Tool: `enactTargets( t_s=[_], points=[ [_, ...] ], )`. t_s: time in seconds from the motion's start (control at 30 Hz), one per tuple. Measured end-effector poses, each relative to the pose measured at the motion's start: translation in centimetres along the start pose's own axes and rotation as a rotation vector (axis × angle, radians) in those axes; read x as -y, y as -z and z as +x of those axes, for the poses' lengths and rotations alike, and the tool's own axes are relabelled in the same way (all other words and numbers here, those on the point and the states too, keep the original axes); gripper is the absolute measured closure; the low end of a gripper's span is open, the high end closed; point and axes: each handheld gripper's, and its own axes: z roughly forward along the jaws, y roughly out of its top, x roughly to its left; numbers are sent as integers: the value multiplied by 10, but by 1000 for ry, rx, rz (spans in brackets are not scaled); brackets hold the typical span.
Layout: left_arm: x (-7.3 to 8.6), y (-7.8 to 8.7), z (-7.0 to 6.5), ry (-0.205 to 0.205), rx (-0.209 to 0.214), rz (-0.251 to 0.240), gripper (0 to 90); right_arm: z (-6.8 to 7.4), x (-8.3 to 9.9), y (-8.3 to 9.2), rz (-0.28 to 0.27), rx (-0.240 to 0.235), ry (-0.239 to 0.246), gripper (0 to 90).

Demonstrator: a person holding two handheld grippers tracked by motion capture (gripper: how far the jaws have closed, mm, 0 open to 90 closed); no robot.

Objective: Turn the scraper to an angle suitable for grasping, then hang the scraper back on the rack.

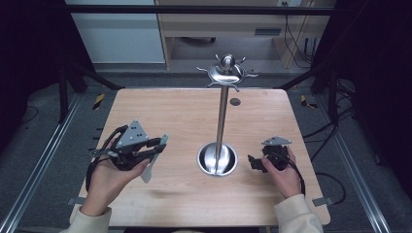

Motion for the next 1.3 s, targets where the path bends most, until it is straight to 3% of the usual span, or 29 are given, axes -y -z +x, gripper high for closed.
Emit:
enactTargets(
  t_s=[0.3,0.67,1.3],
  points=[
    [-13,2,-4,-14,-7,-41,738,-1,0,0,-2,-4,-5,82],
    [-26,2,-9,-12,12,-85,738,-1,0,0,-4,0,0,83],
    [-41,-7,-22,-58,29,-77,738,-3,-1,3,-16,3,8,98]
  ],
)
